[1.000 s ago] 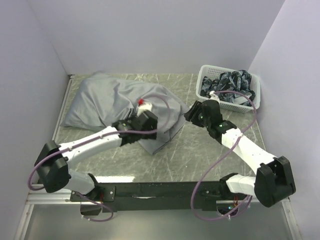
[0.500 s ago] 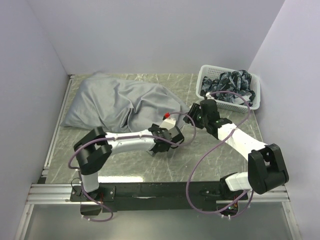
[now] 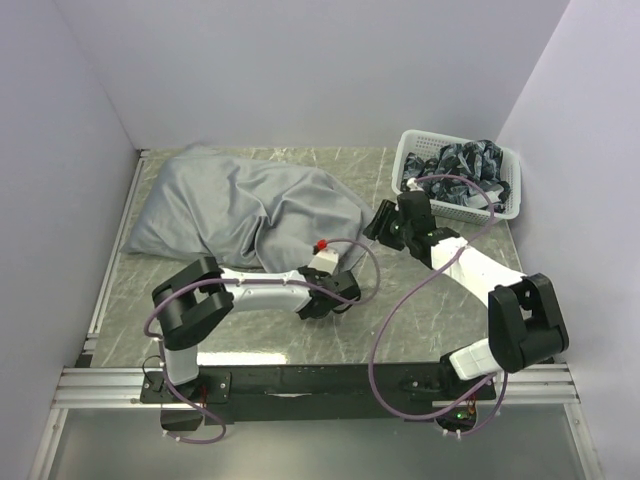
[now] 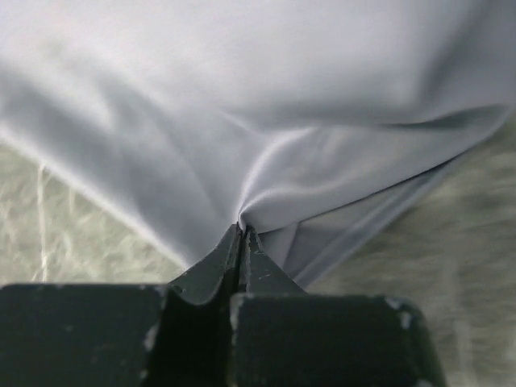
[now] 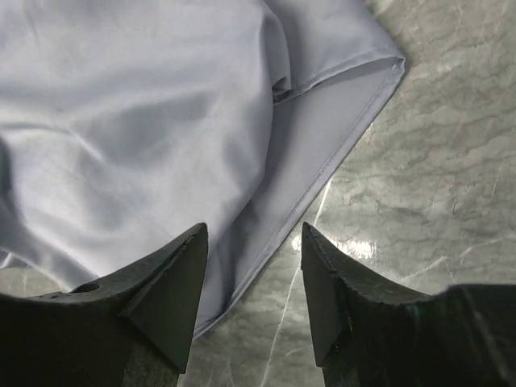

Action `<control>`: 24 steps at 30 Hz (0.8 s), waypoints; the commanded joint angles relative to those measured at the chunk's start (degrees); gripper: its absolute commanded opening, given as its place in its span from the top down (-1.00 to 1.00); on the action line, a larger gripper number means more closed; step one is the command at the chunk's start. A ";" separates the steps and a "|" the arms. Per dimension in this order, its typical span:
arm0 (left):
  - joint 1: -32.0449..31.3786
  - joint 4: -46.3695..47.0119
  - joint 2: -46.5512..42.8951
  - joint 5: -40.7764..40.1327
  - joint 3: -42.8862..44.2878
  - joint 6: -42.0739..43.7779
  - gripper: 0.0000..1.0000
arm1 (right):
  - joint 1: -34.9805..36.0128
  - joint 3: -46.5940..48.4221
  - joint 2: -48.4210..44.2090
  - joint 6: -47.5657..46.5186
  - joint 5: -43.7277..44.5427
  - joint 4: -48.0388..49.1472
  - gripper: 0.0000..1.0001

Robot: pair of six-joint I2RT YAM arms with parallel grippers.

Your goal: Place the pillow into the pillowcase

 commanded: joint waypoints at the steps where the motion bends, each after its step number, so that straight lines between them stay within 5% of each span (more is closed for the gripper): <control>1: -0.22 -5.88 -11.03 -3.72 -4.95 -10.20 0.98 | -0.89 3.08 2.40 -1.53 0.38 1.24 -0.14; 10: 6.98 1.04 -41.19 6.72 -24.89 -17.25 0.98 | -0.81 1.86 5.65 0.48 -2.87 4.74 -0.11; 24: 7.86 3.43 -44.12 11.83 -29.65 -18.21 0.98 | 3.23 2.02 10.48 -1.44 8.90 1.59 -0.03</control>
